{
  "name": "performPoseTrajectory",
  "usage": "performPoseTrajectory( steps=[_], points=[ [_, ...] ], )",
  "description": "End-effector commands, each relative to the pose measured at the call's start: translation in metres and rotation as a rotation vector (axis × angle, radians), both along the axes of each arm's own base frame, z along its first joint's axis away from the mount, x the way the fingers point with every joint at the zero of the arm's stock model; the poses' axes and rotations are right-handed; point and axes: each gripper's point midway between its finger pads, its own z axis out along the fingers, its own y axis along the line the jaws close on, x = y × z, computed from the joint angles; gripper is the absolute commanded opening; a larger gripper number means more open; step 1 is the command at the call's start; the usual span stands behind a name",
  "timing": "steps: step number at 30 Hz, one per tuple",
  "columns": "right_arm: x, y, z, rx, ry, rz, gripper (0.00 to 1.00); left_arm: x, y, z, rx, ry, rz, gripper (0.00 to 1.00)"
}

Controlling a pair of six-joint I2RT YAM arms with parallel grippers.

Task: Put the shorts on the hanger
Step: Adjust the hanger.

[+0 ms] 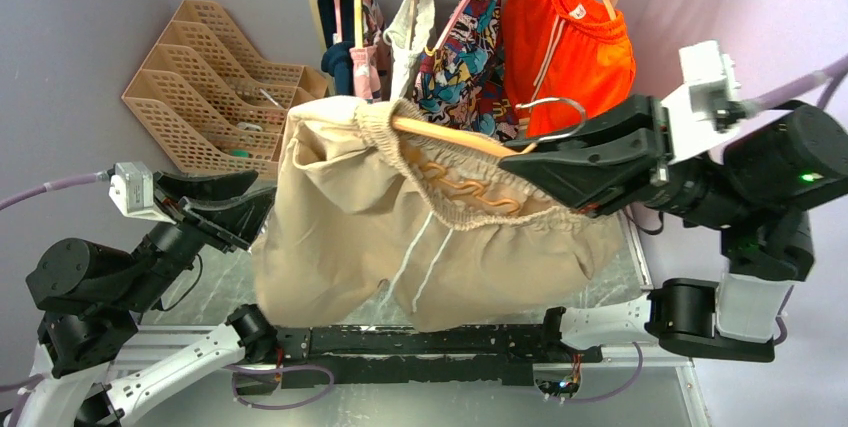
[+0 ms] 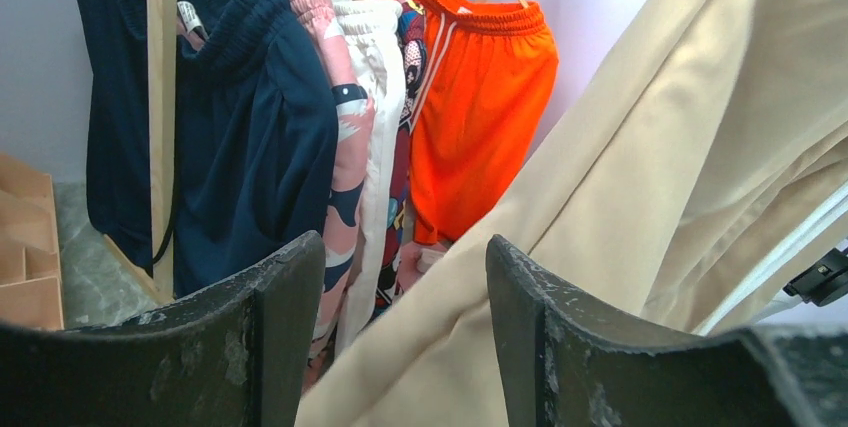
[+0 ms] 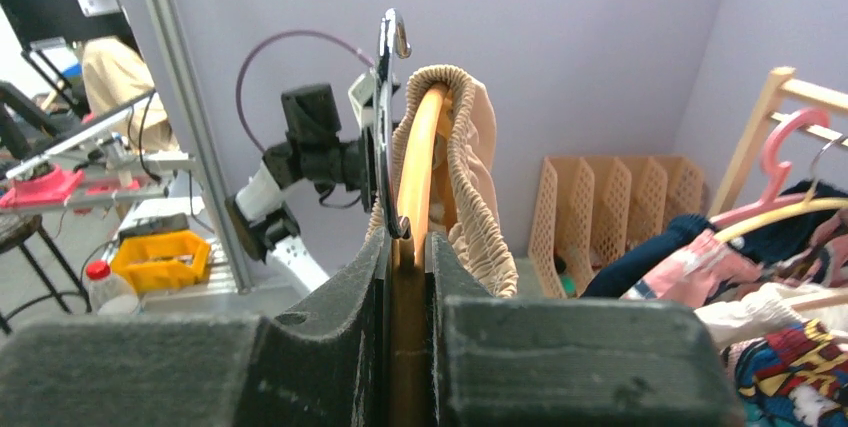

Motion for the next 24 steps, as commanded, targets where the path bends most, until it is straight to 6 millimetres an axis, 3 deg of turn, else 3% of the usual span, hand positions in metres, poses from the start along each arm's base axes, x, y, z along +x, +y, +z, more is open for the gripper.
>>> performPoseTrajectory(
  steps=[1, 4, 9, 13, 19, 24],
  points=[
    [-0.012, -0.058, 0.052, 0.187, -0.082, -0.051, 0.0, 0.004, 0.001, 0.0, 0.012, -0.001, 0.022, 0.64],
    [-0.006, -0.074, 0.052, 0.201, -0.072, -0.108, 0.0, 0.007, -0.003, 0.0, 0.019, 0.002, 0.018, 0.64],
    [0.021, -0.096, 0.04, 0.188, -0.036, -0.289, 0.0, 0.011, -0.019, -0.007, 0.041, 0.024, -0.019, 0.64],
    [0.034, -0.103, 0.03, 0.157, -0.026, -0.376, 0.0, 0.014, -0.03, -0.014, 0.06, 0.047, -0.05, 0.64],
    [0.018, -0.105, 0.023, 0.125, -0.047, -0.299, 0.0, 0.016, -0.038, -0.02, 0.077, 0.05, -0.069, 0.64],
    [0.016, -0.102, 0.001, 0.04, -0.013, -0.277, 0.0, 0.018, -0.042, -0.023, 0.089, 0.043, -0.071, 0.65]
  ],
)
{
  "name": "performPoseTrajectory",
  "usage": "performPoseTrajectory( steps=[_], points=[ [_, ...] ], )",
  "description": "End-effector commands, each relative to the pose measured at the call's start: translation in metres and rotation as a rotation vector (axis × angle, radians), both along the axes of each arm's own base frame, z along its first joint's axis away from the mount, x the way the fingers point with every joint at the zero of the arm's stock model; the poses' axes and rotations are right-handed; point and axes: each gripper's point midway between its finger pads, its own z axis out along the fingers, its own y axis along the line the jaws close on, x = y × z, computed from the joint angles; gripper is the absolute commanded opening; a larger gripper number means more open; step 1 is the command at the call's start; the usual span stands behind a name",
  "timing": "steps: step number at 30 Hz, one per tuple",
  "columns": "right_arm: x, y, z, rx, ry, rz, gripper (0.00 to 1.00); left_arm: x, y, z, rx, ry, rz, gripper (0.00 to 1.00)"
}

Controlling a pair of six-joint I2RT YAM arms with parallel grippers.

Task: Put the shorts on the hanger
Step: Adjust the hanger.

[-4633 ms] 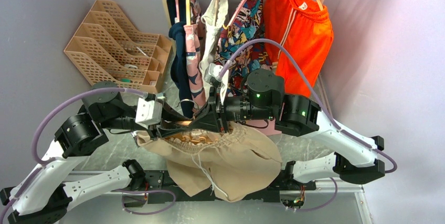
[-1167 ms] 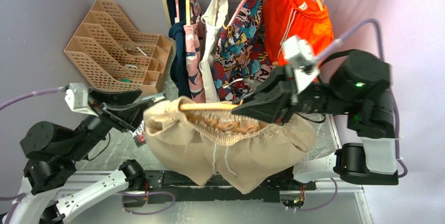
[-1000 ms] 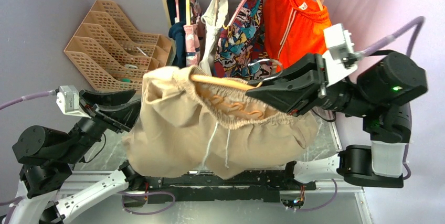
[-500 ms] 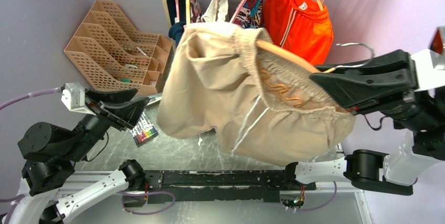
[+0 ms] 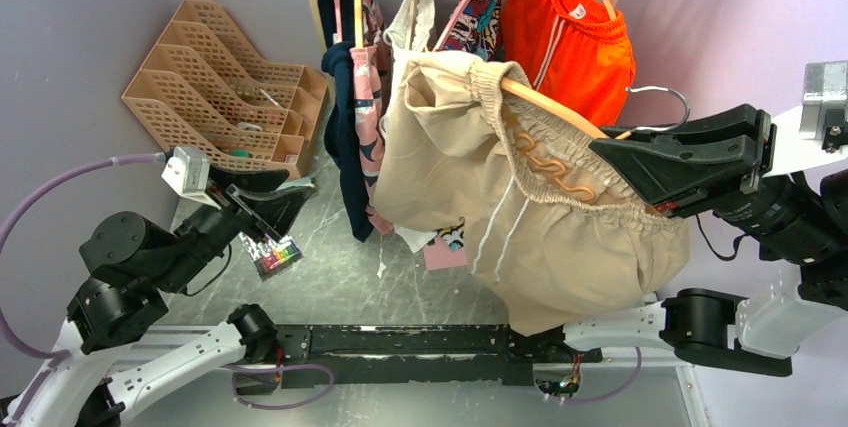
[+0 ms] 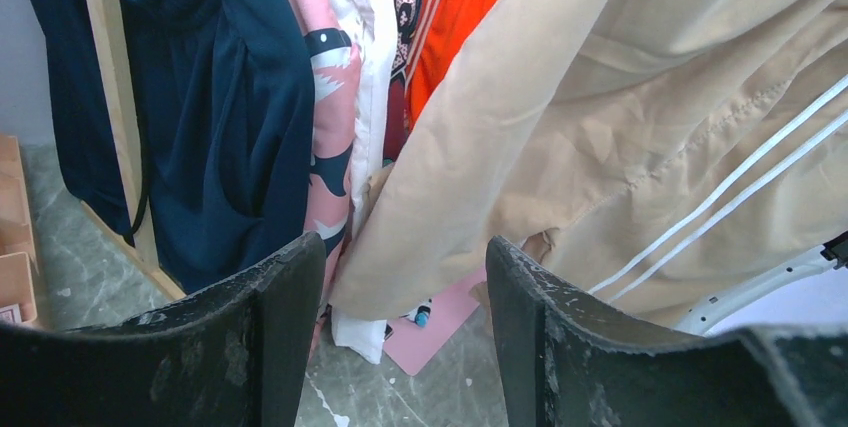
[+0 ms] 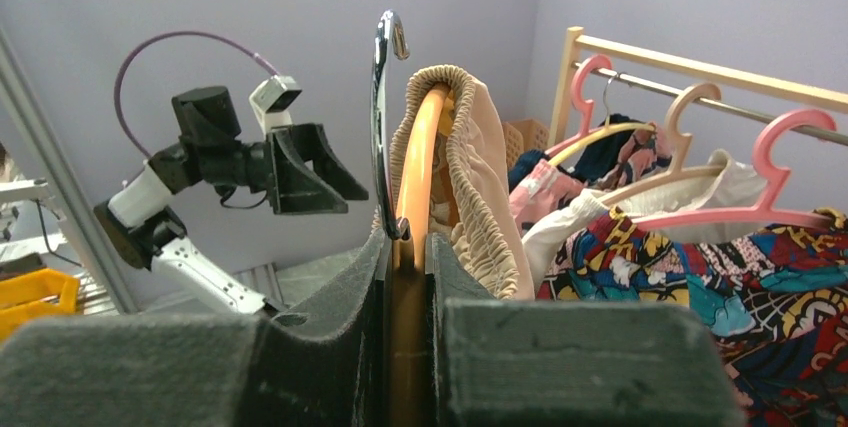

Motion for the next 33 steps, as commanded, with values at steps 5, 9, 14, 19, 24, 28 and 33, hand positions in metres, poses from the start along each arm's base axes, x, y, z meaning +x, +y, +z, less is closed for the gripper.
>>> performPoseTrajectory(
  steps=[5, 9, 14, 19, 24, 28, 33],
  points=[
    [0.005, -0.017, -0.026, -0.039, 0.063, -0.058, 0.0, 0.003, -0.014, 0.001, 0.007, -0.026, -0.038, 0.65],
    [0.022, -0.023, -0.046, -0.06, 0.114, -0.16, 0.0, 0.007, -0.02, -0.005, 0.02, -0.016, -0.044, 0.65],
    [0.044, -0.036, -0.064, -0.077, 0.167, -0.311, 0.0, 0.011, -0.027, -0.015, 0.036, -0.004, -0.055, 0.64],
    [0.08, -0.053, -0.105, -0.224, 0.277, -0.601, 0.0, 0.014, -0.036, -0.03, 0.058, 0.018, -0.071, 0.64],
    [0.094, -0.07, -0.118, -0.218, 0.34, -0.764, 0.0, 0.017, -0.042, -0.045, 0.083, 0.04, -0.084, 0.64],
    [0.099, -0.086, -0.109, -0.125, 0.356, -0.85, 0.0, 0.018, -0.045, -0.061, 0.106, 0.066, -0.086, 0.64],
    [0.116, -0.066, -0.095, -0.076, 0.325, -0.928, 0.0, 0.024, -0.036, -0.078, 0.127, 0.085, -0.027, 0.64]
  ],
)
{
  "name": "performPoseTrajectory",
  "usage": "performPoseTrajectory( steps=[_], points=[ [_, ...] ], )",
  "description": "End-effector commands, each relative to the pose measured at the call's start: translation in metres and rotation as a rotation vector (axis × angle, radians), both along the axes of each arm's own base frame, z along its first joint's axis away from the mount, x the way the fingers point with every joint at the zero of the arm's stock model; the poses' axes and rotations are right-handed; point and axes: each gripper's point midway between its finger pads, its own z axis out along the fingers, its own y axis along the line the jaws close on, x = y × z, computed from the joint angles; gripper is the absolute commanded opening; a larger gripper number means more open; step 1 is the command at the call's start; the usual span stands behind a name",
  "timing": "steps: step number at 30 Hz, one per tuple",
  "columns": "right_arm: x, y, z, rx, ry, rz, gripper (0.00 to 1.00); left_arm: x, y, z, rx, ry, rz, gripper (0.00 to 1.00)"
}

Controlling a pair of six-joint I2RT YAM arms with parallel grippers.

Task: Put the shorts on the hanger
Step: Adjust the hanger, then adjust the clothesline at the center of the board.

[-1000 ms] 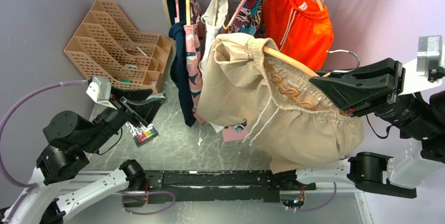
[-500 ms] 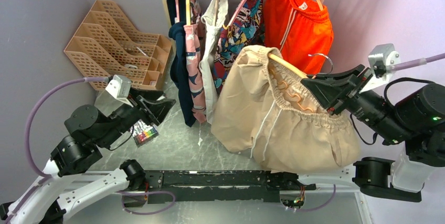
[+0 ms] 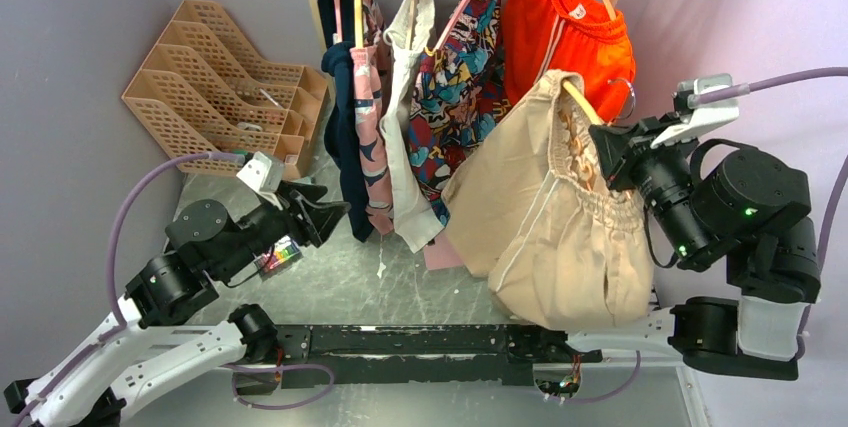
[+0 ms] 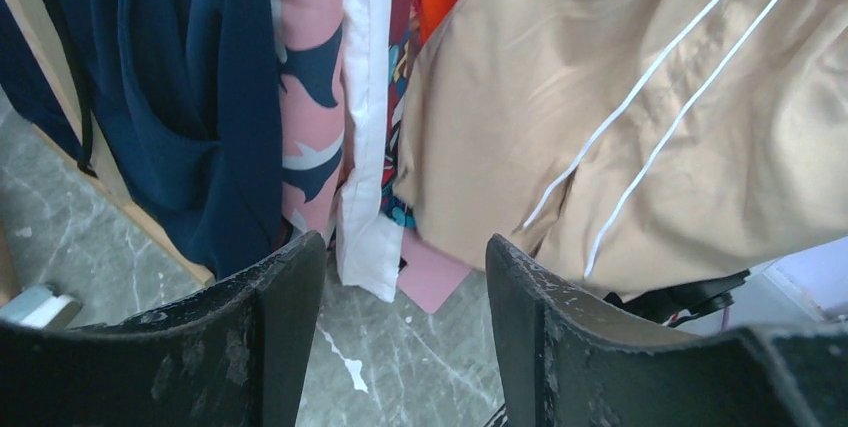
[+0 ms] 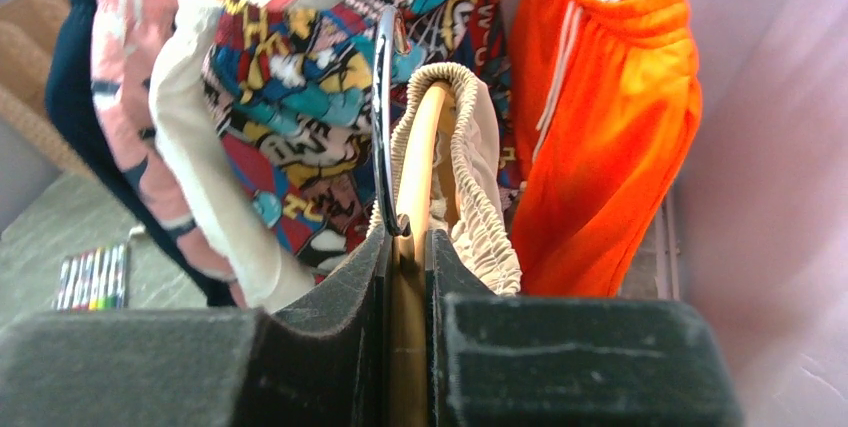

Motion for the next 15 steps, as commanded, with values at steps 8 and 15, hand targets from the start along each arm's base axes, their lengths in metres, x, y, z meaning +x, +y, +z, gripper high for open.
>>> performPoseTrajectory(
  steps=[8, 15],
  points=[
    [0.057, 0.079, 0.034, -0.037, -0.108, -0.249, 0.0, 0.013, 0.027, -0.023, 0.041, 0.012, 0.156, 0.64],
    [0.124, 0.133, 0.02, -0.047, -0.014, -0.134, 0.0, 0.016, 0.04, -0.023, 0.053, -0.03, 0.207, 0.66]
  ],
)
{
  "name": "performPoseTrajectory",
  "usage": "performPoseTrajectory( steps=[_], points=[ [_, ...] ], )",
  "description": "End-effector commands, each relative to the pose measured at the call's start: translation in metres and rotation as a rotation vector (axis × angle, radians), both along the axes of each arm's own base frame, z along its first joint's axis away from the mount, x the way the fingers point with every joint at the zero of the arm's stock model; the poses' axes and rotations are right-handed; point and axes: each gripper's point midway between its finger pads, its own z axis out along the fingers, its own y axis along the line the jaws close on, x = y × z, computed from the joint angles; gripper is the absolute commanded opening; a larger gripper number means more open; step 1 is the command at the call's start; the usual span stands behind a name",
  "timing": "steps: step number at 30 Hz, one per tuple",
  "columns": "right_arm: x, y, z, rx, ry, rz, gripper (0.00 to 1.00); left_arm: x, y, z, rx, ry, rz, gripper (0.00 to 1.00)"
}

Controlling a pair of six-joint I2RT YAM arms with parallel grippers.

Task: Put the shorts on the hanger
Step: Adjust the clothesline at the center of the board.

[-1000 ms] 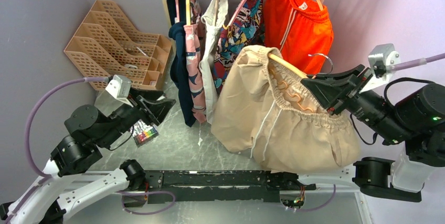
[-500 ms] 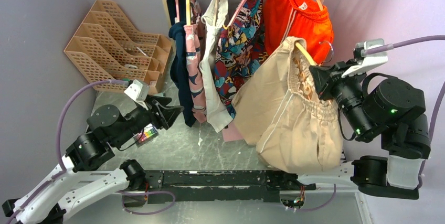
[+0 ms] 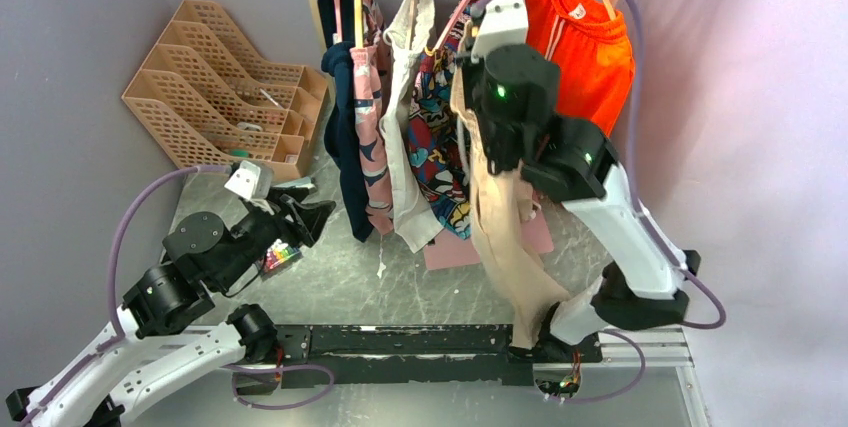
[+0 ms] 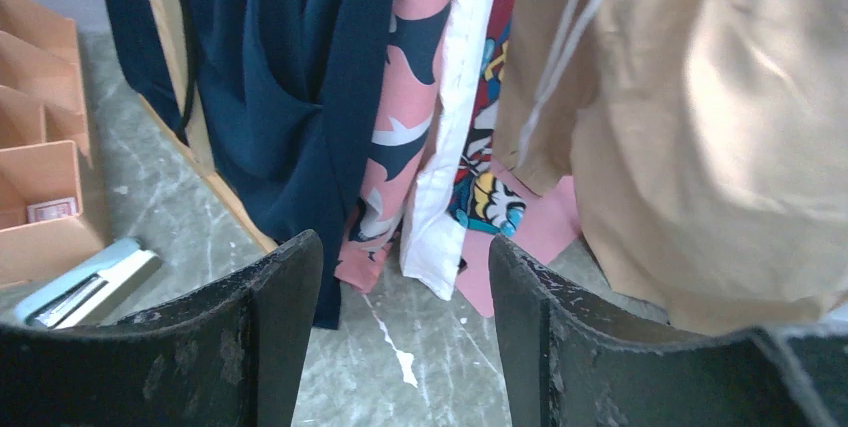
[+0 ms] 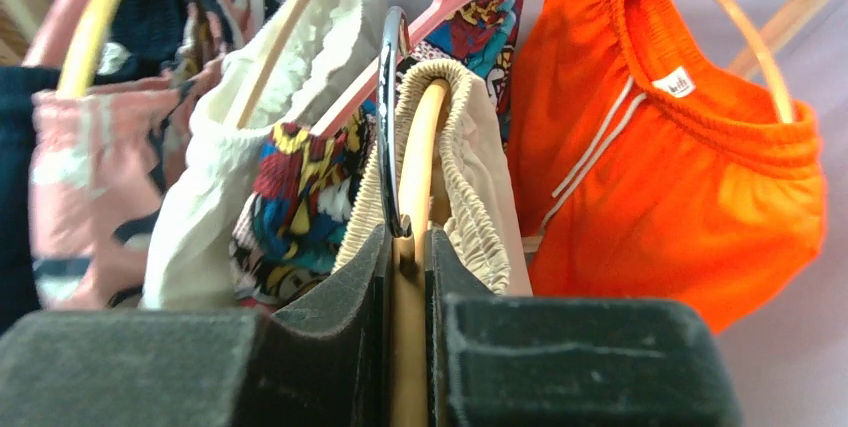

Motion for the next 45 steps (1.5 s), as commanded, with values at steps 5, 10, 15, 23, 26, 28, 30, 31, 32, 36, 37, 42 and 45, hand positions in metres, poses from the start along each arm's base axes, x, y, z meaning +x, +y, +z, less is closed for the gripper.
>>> performPoseTrajectory(
  steps=[5, 10, 15, 23, 26, 28, 30, 31, 32, 36, 37, 42, 45],
  points=[
    [0.066, -0.02, -0.03, 0.23, 0.091, 0.04, 0.0, 0.009, 0.01, -0.006, 0.082, -0.028, 0.058, 0.68],
    [0.084, -0.086, -0.062, 0.357, 0.1, -0.057, 0.0, 0.01, 0.016, -0.017, 0.135, -0.021, 0.074, 0.7],
    [0.099, -0.128, -0.082, 0.397, 0.11, -0.128, 0.0, 0.016, 0.043, -0.017, 0.17, -0.056, 0.198, 0.74],
    [0.073, -0.118, 0.051, 0.498, -0.132, 0.031, 0.0, 0.025, 0.073, 0.043, 0.167, -0.211, 0.344, 0.85],
    [0.064, -0.108, 0.075, 0.517, -0.162, 0.103, 0.0, 0.033, 0.066, 0.052, 0.21, -0.238, 0.343, 0.9],
    [0.069, -0.104, 0.056, 0.514, -0.117, 0.108, 0.0, 0.04, 0.056, 0.048, 0.227, -0.226, 0.331, 0.93],
    [0.083, -0.104, 0.02, 0.495, -0.044, 0.068, 0.0, 0.044, 0.043, 0.041, 0.217, -0.21, 0.301, 0.96],
    [0.089, -0.103, 0.001, 0.489, -0.006, 0.052, 0.0, 0.046, 0.037, 0.037, 0.207, -0.2, 0.288, 0.98],
    [0.096, -0.101, -0.025, 0.483, 0.043, 0.039, 0.0, 0.047, 0.033, 0.032, 0.193, -0.185, 0.278, 1.0],
    [0.1, -0.1, -0.066, 0.52, 0.082, 0.026, 0.0, 0.052, 0.026, 0.017, 0.151, -0.116, 0.278, 0.99],
    [0.099, -0.101, -0.069, 0.53, 0.074, 0.023, 0.0, 0.053, 0.026, 0.015, 0.14, -0.104, 0.28, 0.99],
    [0.097, -0.094, -0.087, 0.537, 0.115, 0.057, 0.0, 0.073, 0.032, 0.005, 0.124, -0.014, 0.294, 0.99],
    [0.094, -0.09, -0.094, 0.545, 0.132, 0.081, 0.0, 0.088, 0.032, -0.001, 0.074, 0.04, 0.269, 1.0]
  ],
)
